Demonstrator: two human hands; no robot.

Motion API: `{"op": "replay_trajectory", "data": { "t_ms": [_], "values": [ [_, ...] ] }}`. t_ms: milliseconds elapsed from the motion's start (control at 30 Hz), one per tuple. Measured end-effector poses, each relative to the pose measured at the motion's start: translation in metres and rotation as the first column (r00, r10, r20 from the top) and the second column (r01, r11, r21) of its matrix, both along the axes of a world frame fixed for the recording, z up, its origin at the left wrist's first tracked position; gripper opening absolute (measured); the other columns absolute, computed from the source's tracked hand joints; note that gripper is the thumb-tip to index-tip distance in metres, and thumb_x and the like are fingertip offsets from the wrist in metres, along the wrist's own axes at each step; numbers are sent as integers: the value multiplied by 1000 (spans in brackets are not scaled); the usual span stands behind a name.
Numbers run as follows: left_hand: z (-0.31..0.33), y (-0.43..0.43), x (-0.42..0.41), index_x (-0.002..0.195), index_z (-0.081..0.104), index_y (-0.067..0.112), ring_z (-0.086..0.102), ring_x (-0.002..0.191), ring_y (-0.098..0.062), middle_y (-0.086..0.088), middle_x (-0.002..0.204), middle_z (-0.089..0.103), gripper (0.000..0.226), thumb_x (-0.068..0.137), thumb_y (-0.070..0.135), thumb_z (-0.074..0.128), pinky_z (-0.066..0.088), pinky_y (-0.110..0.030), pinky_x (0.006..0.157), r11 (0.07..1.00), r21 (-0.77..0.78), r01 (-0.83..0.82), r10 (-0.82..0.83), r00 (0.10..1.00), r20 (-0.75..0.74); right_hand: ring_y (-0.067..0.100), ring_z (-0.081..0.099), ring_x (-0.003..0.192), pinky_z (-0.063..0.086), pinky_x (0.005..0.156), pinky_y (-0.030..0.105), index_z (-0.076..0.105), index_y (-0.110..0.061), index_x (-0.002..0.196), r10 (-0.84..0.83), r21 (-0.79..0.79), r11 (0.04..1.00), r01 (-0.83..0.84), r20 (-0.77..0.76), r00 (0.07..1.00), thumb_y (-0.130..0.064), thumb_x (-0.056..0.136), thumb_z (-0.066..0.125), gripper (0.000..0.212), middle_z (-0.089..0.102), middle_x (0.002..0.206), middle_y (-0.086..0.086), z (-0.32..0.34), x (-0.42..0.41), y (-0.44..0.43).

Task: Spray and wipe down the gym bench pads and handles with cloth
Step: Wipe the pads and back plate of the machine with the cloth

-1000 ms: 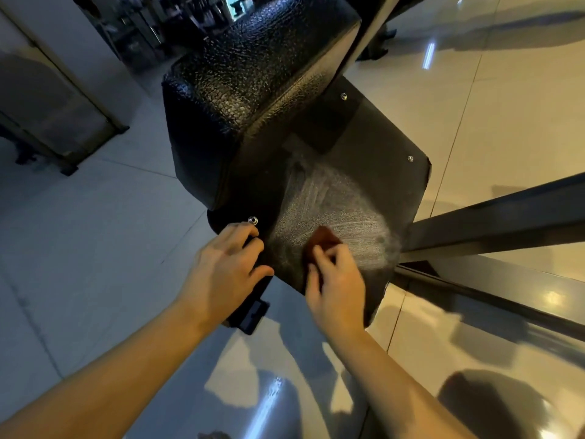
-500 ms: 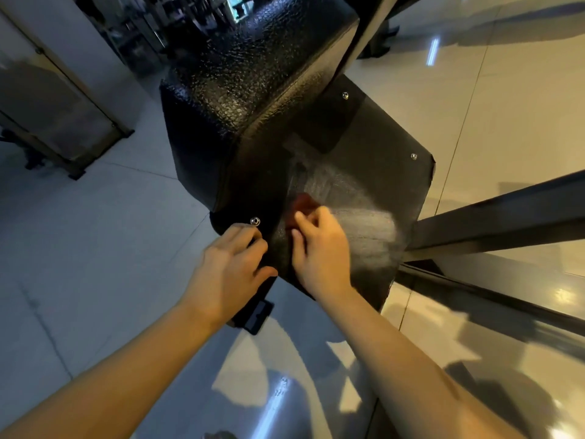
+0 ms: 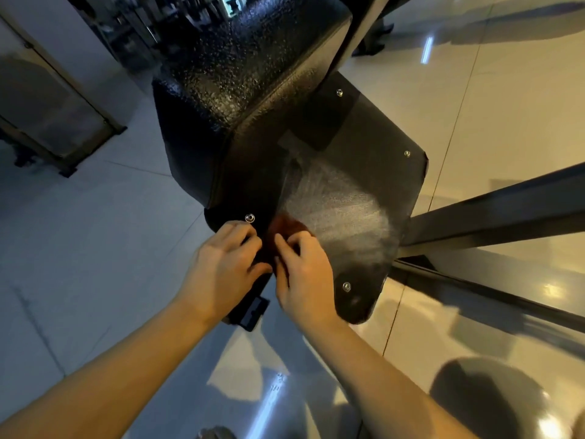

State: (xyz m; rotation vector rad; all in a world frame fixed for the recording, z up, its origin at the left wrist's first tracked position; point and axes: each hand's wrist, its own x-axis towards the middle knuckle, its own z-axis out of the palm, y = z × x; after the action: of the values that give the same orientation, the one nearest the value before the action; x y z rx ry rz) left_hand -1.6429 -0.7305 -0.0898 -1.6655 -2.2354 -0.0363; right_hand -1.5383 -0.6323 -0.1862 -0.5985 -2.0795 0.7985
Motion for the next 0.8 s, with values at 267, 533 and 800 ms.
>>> {"op": "replay_trajectory", "data": {
  "t_ms": [267, 533, 800],
  "values": [
    [-2, -3, 0, 95, 71, 8, 60, 107, -23, -7, 107, 64, 29, 83, 33, 82, 58, -38, 80, 1000, -12, -2, 2, 1000, 21, 35, 61, 94, 52, 83, 43, 72, -5, 119, -330, -159, 918, 362, 198, 923, -14, 93, 64, 28, 60, 105, 12, -64, 54, 77],
    [1, 0, 0, 92, 70, 9, 63, 103, -22, -6, 103, 65, 31, 79, 33, 85, 58, -34, 75, 1000, -12, 12, -12, 1000, 20, 24, 56, 87, 51, 72, 39, 68, -8, 126, 71, 67, 994, -84, 172, 983, -17, 92, 64, 35, 58, 104, 5, -55, 69, -2],
    [-1, -1, 0, 90, 69, 10, 61, 104, -22, -5, 104, 64, 31, 78, 32, 87, 58, -34, 73, 1000, -5, -3, 3, 999, 38, 21, 55, 84, 50, 68, 34, 70, -5, 113, 15, -54, 998, -11, 85, 996, -17, 95, 58, 25, 53, 98, 4, -31, 49, -22]
  ]
}}
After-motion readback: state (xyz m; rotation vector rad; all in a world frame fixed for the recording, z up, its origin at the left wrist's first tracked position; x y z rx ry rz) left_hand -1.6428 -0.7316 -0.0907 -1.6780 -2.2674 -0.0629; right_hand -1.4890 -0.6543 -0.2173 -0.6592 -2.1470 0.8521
